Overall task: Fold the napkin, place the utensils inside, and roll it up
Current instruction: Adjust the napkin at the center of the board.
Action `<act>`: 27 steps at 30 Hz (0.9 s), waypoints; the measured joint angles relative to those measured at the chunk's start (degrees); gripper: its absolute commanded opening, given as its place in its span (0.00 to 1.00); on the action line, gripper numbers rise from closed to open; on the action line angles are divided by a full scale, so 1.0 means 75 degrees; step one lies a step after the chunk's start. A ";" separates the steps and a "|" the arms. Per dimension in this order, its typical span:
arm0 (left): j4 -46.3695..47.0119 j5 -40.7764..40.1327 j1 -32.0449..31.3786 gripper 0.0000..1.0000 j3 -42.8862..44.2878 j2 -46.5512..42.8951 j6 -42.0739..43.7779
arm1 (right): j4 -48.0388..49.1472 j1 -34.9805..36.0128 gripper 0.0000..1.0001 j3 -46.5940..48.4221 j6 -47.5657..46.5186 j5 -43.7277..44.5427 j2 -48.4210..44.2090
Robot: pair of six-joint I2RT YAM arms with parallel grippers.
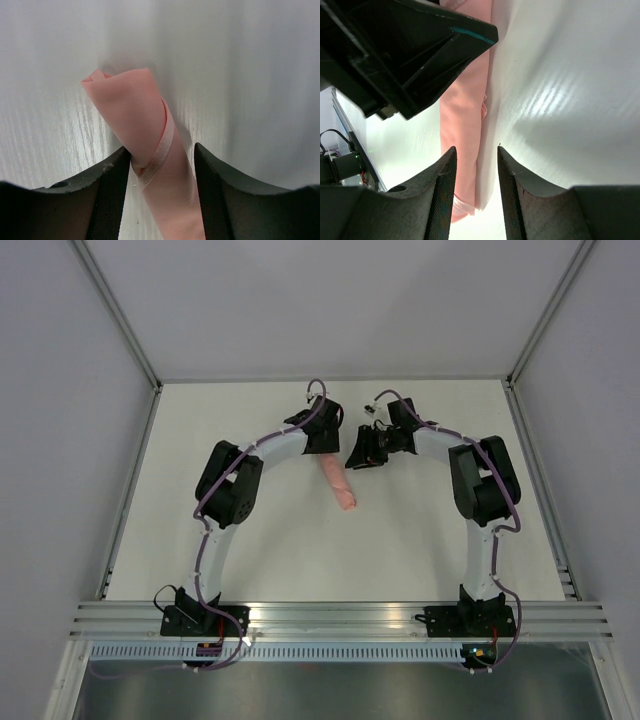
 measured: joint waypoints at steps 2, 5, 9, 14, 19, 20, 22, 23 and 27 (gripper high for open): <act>-0.0050 0.0082 0.0006 0.59 0.0189 0.0119 0.0149 | -0.0137 -0.0160 0.44 0.0050 -0.0090 -0.0064 -0.0090; -0.0117 0.0262 0.0015 0.58 0.0446 0.0283 0.0370 | -0.0300 -0.0391 0.44 0.0061 -0.0224 -0.0134 -0.0315; -0.0262 0.0498 0.0023 0.58 0.0702 0.0411 0.0662 | -0.0472 -0.0609 0.45 0.0061 -0.0431 -0.0219 -0.0647; -0.0391 0.0874 0.0020 0.60 0.0976 0.0519 0.1093 | -0.0743 -0.0699 0.45 0.0061 -0.0755 -0.0254 -0.1151; -0.0391 0.1189 0.0012 0.60 0.1055 0.0568 0.1489 | -0.1020 -0.0758 0.46 0.0055 -0.1128 -0.0233 -0.1708; -0.0391 0.1230 0.0003 0.61 0.1061 0.0571 0.1556 | -0.1072 -0.0784 0.46 0.0055 -0.1195 -0.0233 -0.1804; -0.0391 0.1259 -0.0012 0.62 0.1070 0.0583 0.1673 | -0.1180 -0.0860 0.47 0.0017 -0.1320 -0.0230 -0.1976; -0.0391 0.1262 -0.0015 0.63 0.1070 0.0583 0.1711 | -0.1224 -0.0903 0.47 -0.0003 -0.1378 -0.0227 -0.2040; -0.0373 0.1195 -0.0015 0.66 0.1081 0.0580 0.1848 | -0.1521 -0.1142 0.49 -0.0026 -0.1740 -0.0160 -0.2241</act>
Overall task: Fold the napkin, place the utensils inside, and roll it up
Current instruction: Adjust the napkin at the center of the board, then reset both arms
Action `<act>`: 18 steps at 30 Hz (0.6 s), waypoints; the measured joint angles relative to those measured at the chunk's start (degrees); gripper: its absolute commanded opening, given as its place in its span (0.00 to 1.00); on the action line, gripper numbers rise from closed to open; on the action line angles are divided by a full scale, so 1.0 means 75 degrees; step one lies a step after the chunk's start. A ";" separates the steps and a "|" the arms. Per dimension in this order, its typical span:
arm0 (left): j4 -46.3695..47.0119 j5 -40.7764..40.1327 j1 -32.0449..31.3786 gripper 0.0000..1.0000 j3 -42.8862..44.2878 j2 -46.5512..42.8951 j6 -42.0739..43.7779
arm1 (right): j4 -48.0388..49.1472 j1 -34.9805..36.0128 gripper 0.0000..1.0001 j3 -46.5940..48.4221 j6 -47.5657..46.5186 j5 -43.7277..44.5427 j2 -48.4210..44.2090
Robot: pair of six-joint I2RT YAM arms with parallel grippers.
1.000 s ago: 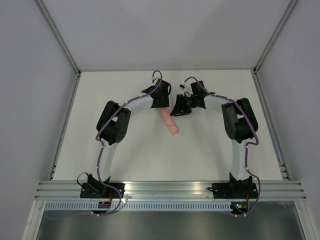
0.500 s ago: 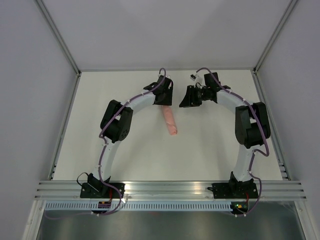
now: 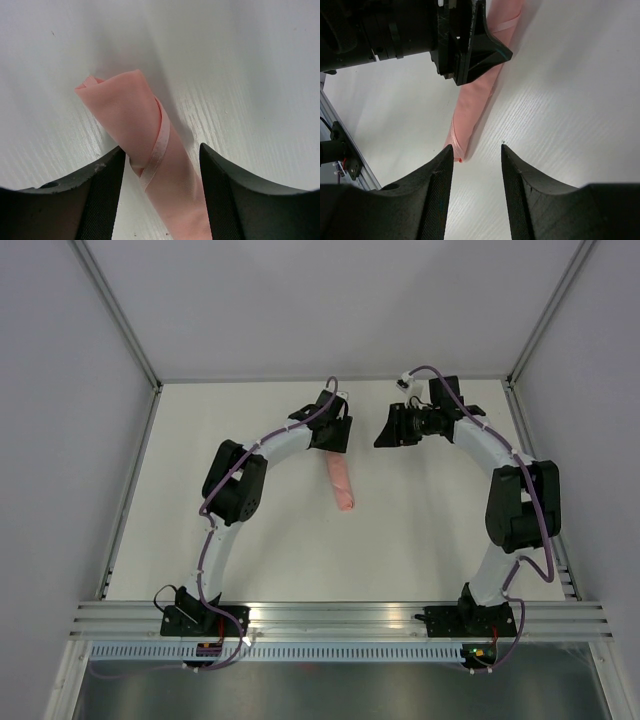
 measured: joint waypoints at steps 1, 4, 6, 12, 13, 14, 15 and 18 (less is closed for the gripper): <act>0.0009 -0.0003 0.0000 0.67 0.0000 -0.0006 0.0029 | -0.0070 -0.0044 0.50 0.0000 -0.0076 0.0017 -0.0029; 0.0012 0.0003 0.0032 0.69 0.0000 -0.0082 0.0134 | -0.0277 -0.0221 0.52 0.0000 -0.0283 0.0015 -0.0137; 0.0012 0.0015 0.0079 0.70 0.0000 -0.0233 0.0210 | -0.0417 -0.0361 0.53 -0.0003 -0.0408 -0.0017 -0.0221; 0.0058 0.0038 0.0338 0.70 -0.0108 -0.1256 0.0364 | -0.0629 -0.0930 0.60 -0.0160 -0.0711 -0.0204 -0.0487; 0.0090 0.0038 0.0391 0.70 -0.0245 -0.1565 0.0373 | -0.0714 -0.1032 0.62 -0.0163 -0.0769 -0.0224 -0.0519; 0.0143 0.0041 0.0434 0.70 -0.0449 -0.1880 0.0373 | -0.0787 -0.1113 0.63 -0.0163 -0.0831 -0.0242 -0.0548; 0.0157 0.0058 0.0484 0.70 -0.0679 -0.2256 0.0370 | -0.0903 -0.1265 0.64 -0.0163 -0.0909 -0.0265 -0.0595; 0.0254 0.0184 0.0606 0.70 -0.1358 -0.3357 0.0364 | -0.1192 -0.1676 0.69 -0.0268 -0.1137 -0.0286 -0.0938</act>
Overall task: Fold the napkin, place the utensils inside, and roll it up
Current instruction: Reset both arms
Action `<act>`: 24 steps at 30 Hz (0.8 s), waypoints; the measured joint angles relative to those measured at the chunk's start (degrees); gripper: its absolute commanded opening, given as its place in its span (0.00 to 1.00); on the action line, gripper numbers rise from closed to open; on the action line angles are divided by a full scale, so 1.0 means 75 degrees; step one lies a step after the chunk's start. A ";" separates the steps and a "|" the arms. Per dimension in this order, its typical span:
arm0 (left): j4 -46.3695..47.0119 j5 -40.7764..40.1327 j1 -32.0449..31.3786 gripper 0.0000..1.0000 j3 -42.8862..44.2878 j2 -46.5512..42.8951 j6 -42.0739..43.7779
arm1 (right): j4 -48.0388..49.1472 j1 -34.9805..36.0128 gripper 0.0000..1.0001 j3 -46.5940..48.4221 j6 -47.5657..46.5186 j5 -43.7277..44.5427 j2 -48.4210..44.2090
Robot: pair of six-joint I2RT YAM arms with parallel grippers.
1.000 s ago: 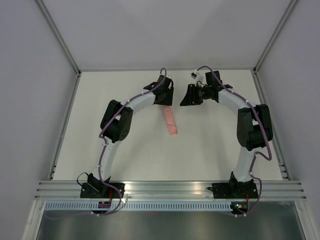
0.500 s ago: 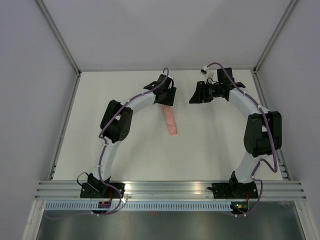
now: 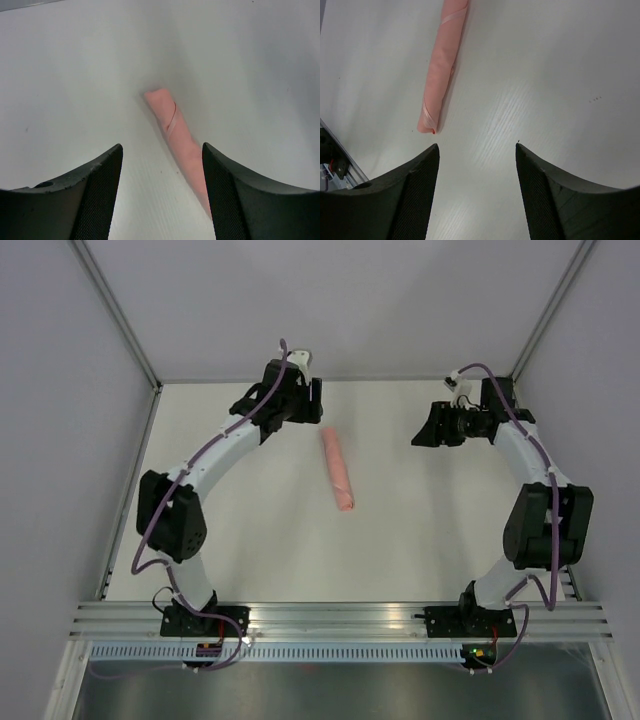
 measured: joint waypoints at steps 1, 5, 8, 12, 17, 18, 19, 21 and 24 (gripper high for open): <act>0.0041 0.0041 0.0035 0.70 -0.0344 -0.0452 -0.0003 | -0.0087 -0.0152 0.71 -0.0076 -0.0067 0.0003 -0.0189; 0.0122 0.0117 0.0050 0.70 -0.1923 -0.2384 -0.0047 | -0.0423 -0.0615 0.74 -0.0294 -0.0318 0.0076 -0.1180; 0.0303 0.0300 0.0041 0.70 -0.3491 -0.4074 -0.0146 | -0.0676 -0.0825 0.75 -0.0309 -0.0507 0.0099 -0.1894; 0.0146 0.0428 0.0038 0.71 -0.5010 -0.5823 -0.0204 | -0.0752 -0.0909 0.78 -0.0548 -0.0641 0.0227 -0.2646; -0.0003 0.0425 0.0038 0.72 -0.5829 -0.7053 -0.0204 | -0.0766 -0.0979 0.79 -0.0982 -0.0714 0.0446 -0.3144; -0.0041 0.0425 0.0038 0.72 -0.5890 -0.7163 -0.0204 | -0.0743 -0.0979 0.79 -0.1075 -0.0714 0.0498 -0.3191; -0.0058 0.0425 0.0038 0.72 -0.5928 -0.7236 -0.0201 | -0.0717 -0.0979 0.79 -0.1148 -0.0714 0.0533 -0.3226; -0.0096 0.0423 0.0038 0.72 -0.5945 -0.7286 -0.0201 | -0.0641 -0.0982 0.80 -0.1323 -0.0714 0.0606 -0.3322; -0.0119 0.0425 0.0038 0.72 -0.5945 -0.7289 -0.0198 | -0.0530 -0.0985 0.80 -0.1539 -0.0717 0.0746 -0.3503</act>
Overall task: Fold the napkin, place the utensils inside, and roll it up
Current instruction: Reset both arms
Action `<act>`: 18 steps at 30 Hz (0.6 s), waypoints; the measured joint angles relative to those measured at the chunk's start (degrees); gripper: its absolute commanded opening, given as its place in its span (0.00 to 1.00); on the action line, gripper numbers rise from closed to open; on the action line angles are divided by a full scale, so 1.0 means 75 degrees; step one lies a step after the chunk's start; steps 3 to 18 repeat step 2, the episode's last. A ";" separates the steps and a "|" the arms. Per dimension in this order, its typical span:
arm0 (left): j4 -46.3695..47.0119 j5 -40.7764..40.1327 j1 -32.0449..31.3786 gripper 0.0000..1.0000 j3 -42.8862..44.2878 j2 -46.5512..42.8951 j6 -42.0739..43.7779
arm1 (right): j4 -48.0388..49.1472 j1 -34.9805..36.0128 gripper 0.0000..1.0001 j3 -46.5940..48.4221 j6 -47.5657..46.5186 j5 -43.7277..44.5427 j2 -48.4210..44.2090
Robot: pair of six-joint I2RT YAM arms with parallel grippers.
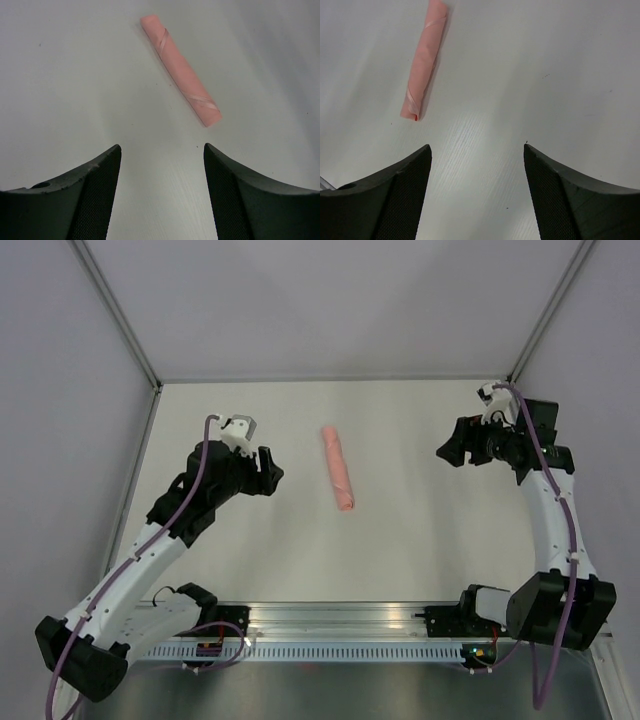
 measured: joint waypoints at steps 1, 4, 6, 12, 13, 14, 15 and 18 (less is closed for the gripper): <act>-0.0012 0.0000 0.0000 0.72 0.0000 -0.0006 -0.0003 | 0.0058 0.0000 0.80 -0.0055 0.0006 0.0035 -0.0073; -0.0032 0.0003 0.0000 0.72 0.0000 -0.0012 -0.0003 | 0.0114 0.0000 0.83 -0.0108 0.0015 0.0090 -0.0157; -0.0032 0.0003 0.0000 0.72 0.0000 -0.0012 -0.0003 | 0.0114 0.0000 0.83 -0.0108 0.0015 0.0090 -0.0157; -0.0032 0.0003 0.0000 0.72 0.0000 -0.0012 -0.0003 | 0.0114 0.0000 0.83 -0.0108 0.0015 0.0090 -0.0157; -0.0032 0.0003 0.0000 0.72 0.0000 -0.0012 -0.0003 | 0.0114 0.0000 0.83 -0.0108 0.0015 0.0090 -0.0157; -0.0032 0.0003 0.0000 0.72 0.0000 -0.0012 -0.0003 | 0.0114 0.0000 0.83 -0.0108 0.0015 0.0090 -0.0157; -0.0032 0.0003 0.0000 0.72 0.0000 -0.0012 -0.0003 | 0.0114 0.0000 0.83 -0.0108 0.0015 0.0090 -0.0157; -0.0032 0.0003 0.0000 0.72 0.0000 -0.0012 -0.0003 | 0.0114 0.0000 0.83 -0.0108 0.0015 0.0090 -0.0157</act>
